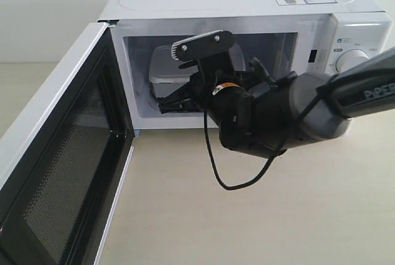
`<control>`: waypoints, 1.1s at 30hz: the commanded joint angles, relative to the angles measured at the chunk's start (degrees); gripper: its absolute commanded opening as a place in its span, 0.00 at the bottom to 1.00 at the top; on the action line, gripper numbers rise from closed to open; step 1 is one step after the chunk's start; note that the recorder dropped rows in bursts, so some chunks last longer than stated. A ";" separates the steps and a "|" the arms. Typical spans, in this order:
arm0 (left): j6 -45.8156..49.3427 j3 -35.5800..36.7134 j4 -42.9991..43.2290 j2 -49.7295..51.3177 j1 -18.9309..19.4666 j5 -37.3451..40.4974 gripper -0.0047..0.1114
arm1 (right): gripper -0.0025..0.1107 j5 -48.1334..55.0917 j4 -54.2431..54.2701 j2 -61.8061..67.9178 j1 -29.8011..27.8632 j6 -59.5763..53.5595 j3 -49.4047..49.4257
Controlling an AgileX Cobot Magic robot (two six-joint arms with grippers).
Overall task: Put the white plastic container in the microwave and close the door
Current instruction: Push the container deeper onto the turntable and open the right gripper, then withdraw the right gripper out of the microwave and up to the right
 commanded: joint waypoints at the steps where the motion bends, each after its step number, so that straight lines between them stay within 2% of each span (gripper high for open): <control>1: -0.47 0.17 0.10 -0.10 0.17 0.04 0.07 | 0.02 1.86 9.02 -6.05 2.41 -13.16 3.06; 11: -0.47 0.17 0.10 -0.10 0.17 0.04 0.07 | 0.02 5.61 17.79 -24.59 8.25 -16.93 16.72; 14: -0.47 0.17 0.10 -0.10 0.17 0.04 0.07 | 0.02 15.81 25.17 -31.64 9.38 -25.68 18.83; 16: -0.47 0.17 0.10 -0.10 0.17 0.04 0.07 | 0.02 24.14 34.50 -36.35 9.38 -33.97 19.82; 19: -0.47 0.17 0.10 -0.10 0.17 0.04 0.07 | 0.02 31.14 44.26 -42.19 9.38 -41.78 20.97; 26: -0.47 0.17 0.10 -0.10 0.17 0.04 0.07 | 0.02 38.60 44.91 -52.73 9.38 -43.06 21.11; 33: -0.47 0.17 0.10 -0.10 0.17 0.04 0.07 | 0.02 39.18 44.91 -57.06 9.38 -43.06 21.11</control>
